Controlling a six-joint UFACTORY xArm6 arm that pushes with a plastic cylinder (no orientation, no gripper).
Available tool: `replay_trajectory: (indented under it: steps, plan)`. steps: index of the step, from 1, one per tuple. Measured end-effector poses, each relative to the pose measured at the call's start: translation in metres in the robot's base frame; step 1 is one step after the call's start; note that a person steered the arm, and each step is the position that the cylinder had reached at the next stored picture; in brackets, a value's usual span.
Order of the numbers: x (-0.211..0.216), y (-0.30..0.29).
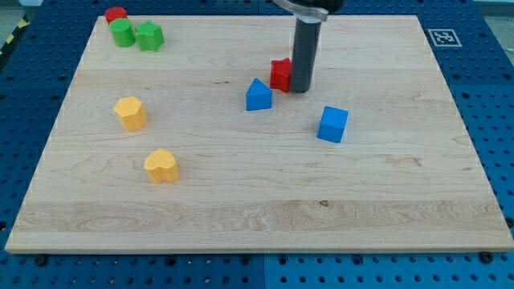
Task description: Push the red star into the green star
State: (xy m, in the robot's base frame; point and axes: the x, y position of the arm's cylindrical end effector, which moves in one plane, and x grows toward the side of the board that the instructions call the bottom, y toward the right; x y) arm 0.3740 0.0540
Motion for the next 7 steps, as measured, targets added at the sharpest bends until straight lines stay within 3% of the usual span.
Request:
replay_trajectory:
  steps: [3,7]
  plan:
    - [-0.018,-0.03]
    - [-0.123,-0.094]
